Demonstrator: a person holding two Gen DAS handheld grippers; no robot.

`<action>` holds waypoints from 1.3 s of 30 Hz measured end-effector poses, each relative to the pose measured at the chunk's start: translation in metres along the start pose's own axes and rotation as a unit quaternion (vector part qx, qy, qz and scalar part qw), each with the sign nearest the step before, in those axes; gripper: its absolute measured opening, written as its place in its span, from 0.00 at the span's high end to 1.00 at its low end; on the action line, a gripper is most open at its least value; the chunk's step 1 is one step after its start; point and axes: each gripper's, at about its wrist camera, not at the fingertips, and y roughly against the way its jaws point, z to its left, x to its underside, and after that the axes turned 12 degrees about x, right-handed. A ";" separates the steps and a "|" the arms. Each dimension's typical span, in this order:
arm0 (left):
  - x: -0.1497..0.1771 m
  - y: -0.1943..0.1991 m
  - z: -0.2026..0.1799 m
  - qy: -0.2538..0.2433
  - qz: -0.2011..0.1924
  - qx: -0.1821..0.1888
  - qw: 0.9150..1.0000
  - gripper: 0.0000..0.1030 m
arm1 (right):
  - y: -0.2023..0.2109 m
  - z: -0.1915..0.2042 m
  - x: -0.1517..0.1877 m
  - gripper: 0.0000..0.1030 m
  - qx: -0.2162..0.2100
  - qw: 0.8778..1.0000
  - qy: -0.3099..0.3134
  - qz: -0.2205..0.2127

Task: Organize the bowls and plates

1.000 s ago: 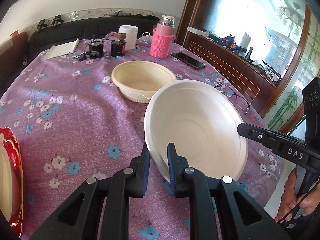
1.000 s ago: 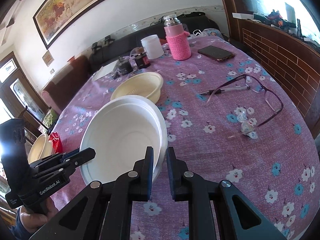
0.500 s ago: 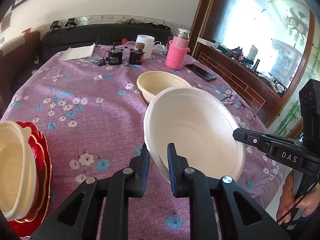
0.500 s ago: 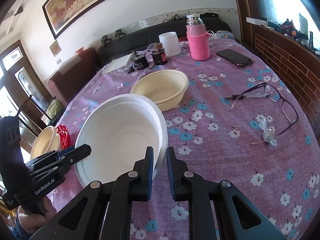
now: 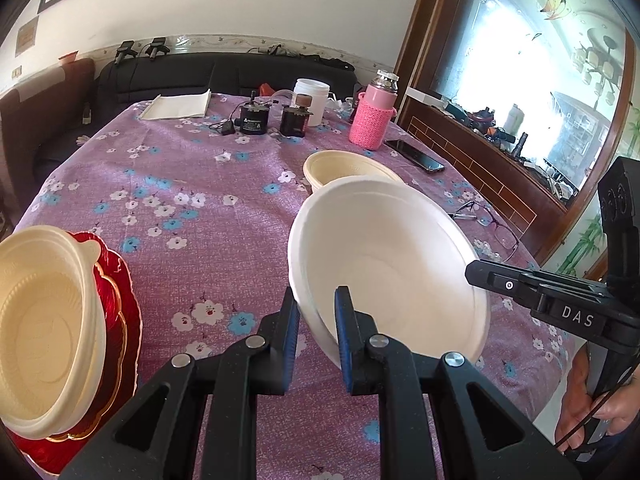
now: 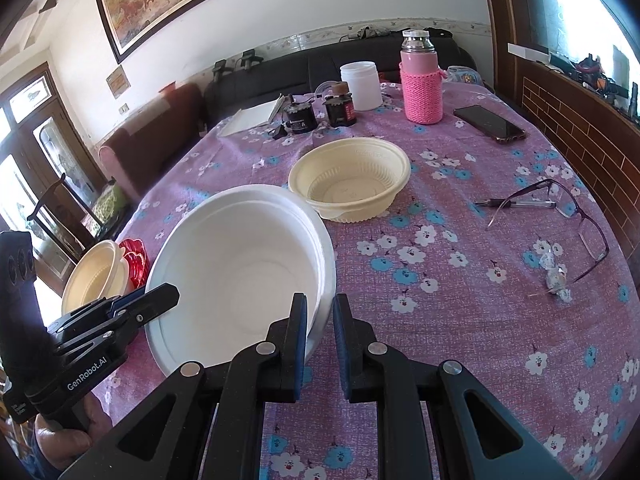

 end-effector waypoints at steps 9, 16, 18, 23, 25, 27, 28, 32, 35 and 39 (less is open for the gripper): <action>0.004 0.008 0.003 0.000 -0.008 -0.006 1.000 0.84 | 0.000 0.011 0.003 0.86 0.001 1.000 0.004 0.004; 0.010 0.019 0.000 0.001 -0.010 -0.016 1.000 0.84 | 0.005 0.013 0.008 0.86 -0.011 1.000 0.000 0.000; 0.013 0.022 -0.001 0.000 -0.010 -0.020 1.000 0.84 | 0.005 0.013 0.010 0.86 -0.018 1.000 -0.002 0.000; 0.020 0.022 0.002 0.004 -0.004 -0.031 0.999 0.84 | -0.001 0.015 0.017 0.86 -0.033 0.999 -0.005 0.006; 0.022 0.017 0.003 0.005 0.001 -0.031 1.000 0.84 | -0.006 0.014 0.020 0.86 -0.036 0.999 -0.008 0.011; 0.023 0.009 0.003 0.006 0.007 -0.026 1.000 0.84 | -0.010 0.011 0.023 0.86 -0.034 0.999 -0.012 0.017; 0.023 0.006 0.003 0.006 0.010 -0.025 1.000 0.84 | -0.012 0.010 0.024 0.86 -0.033 0.999 -0.015 0.018; 0.023 -0.006 0.003 0.009 0.017 -0.016 1.000 0.84 | -0.017 0.001 0.027 0.85 -0.026 0.999 -0.020 0.027; 0.027 -0.013 0.003 0.014 0.024 -0.016 0.999 0.82 | -0.020 -0.006 0.028 0.84 -0.031 0.999 -0.032 0.031; 0.030 -0.016 0.004 0.012 0.026 -0.020 0.999 0.82 | -0.026 -0.010 0.032 0.83 -0.049 0.997 -0.041 0.036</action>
